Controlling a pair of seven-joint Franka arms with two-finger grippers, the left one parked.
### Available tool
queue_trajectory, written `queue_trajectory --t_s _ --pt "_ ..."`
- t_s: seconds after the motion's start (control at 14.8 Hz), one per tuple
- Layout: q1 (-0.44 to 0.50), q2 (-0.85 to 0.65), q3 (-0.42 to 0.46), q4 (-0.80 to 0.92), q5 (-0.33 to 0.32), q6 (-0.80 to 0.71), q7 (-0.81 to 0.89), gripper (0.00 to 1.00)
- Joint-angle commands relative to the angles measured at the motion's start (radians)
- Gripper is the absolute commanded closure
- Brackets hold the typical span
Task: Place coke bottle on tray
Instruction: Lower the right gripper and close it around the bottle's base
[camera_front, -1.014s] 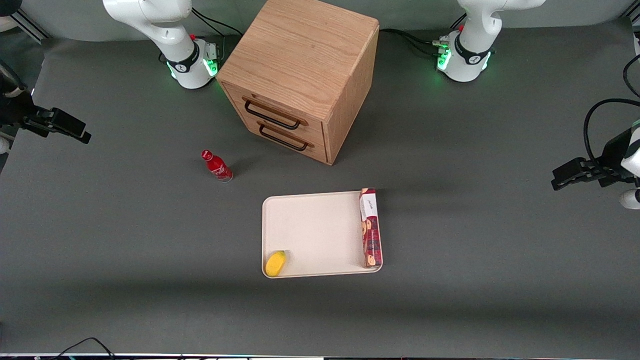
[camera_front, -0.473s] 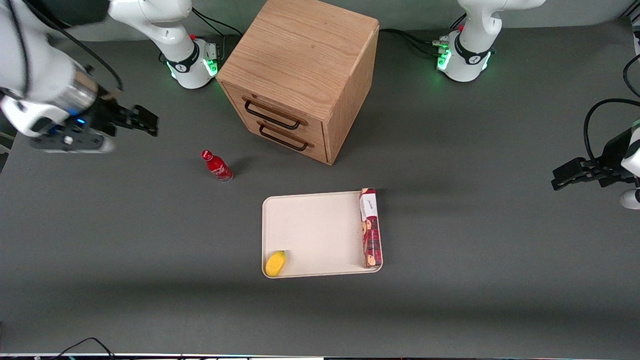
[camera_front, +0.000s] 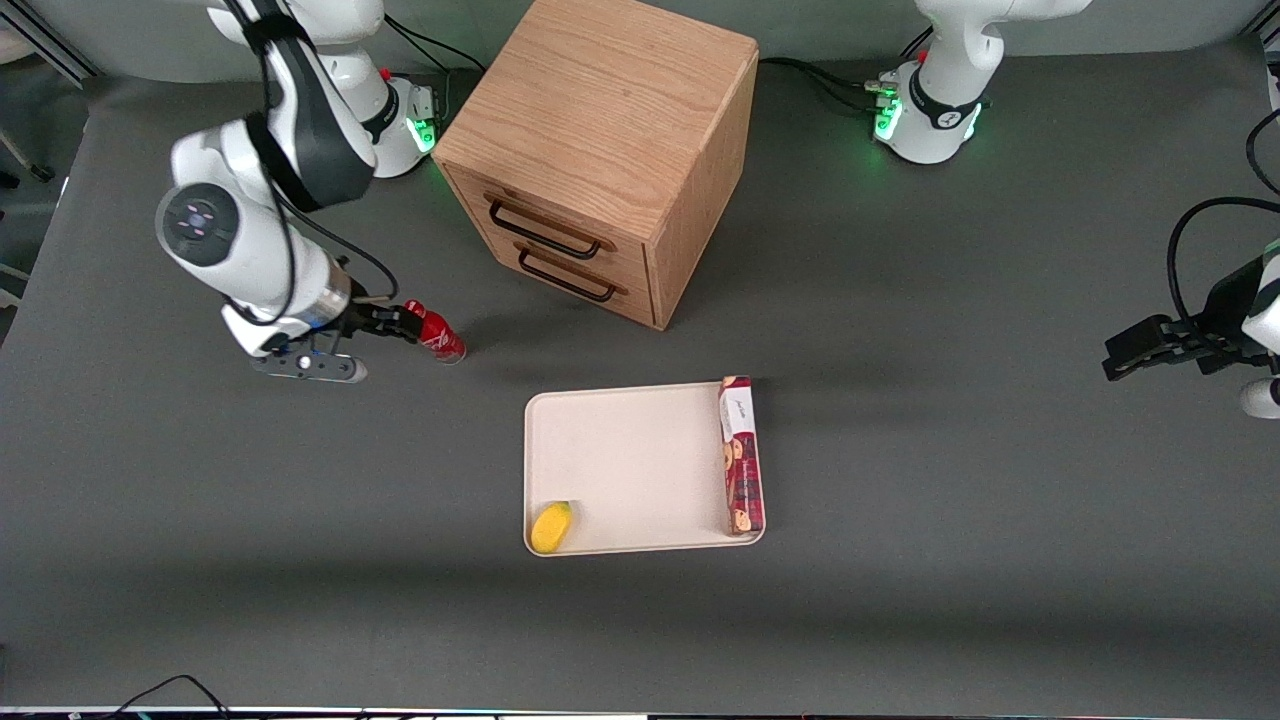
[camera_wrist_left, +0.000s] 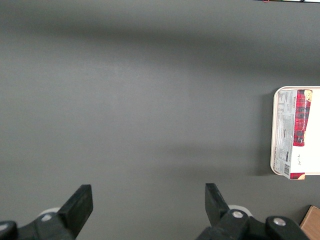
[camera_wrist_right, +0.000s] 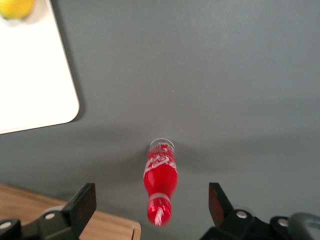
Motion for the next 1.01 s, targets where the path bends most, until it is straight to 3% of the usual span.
queue_trajectory --t_s 0.0,0.2,0.34,0.95 --pt "-0.001 -0.005 0.024 -0.101 0.014 0.112 0.077 0.00" --pt "-0.002 -0.018 0.047 -0.157 0.012 0.135 0.095 0.00" --pt "-0.002 -0.042 0.047 -0.186 0.011 0.139 0.095 0.10" --pt "-0.005 -0.088 0.057 -0.228 0.003 0.132 0.094 0.81"
